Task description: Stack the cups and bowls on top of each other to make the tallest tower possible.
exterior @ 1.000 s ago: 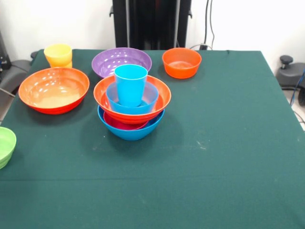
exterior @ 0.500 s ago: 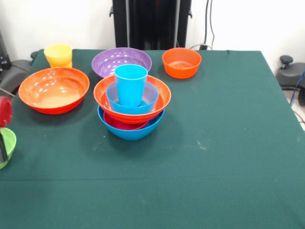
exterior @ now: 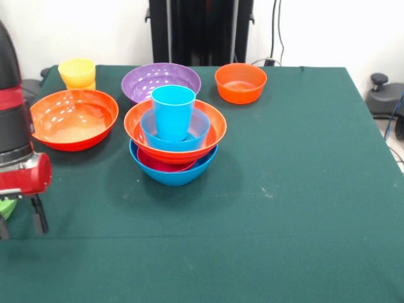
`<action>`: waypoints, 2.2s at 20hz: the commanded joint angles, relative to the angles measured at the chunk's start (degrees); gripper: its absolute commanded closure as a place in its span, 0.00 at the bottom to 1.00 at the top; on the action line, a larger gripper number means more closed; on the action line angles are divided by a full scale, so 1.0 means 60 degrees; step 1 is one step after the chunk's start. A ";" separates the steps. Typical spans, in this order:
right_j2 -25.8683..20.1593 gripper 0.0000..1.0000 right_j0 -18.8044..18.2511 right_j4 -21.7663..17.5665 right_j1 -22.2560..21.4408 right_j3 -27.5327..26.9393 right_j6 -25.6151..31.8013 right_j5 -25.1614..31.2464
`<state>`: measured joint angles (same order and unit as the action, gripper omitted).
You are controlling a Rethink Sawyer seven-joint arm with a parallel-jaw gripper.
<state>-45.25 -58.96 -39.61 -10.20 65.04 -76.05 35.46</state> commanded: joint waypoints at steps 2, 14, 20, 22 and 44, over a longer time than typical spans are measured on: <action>0.0310 0.00 0.0309 -0.0864 0.0199 -0.0319 0.2088 -0.0281; 0.0178 0.00 -0.0119 -0.0552 -0.0604 0.0744 0.1889 -0.0140; 0.0141 0.00 -0.0473 0.0032 -0.3050 0.2845 0.0961 0.0451; 0.0113 0.00 -0.0573 0.0115 -0.3401 0.3193 0.0906 0.0500; -0.1007 0.00 -0.3047 0.1400 -0.6254 0.6223 0.2647 0.2118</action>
<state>-48.34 -75.02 -31.10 -42.31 92.08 -76.05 41.63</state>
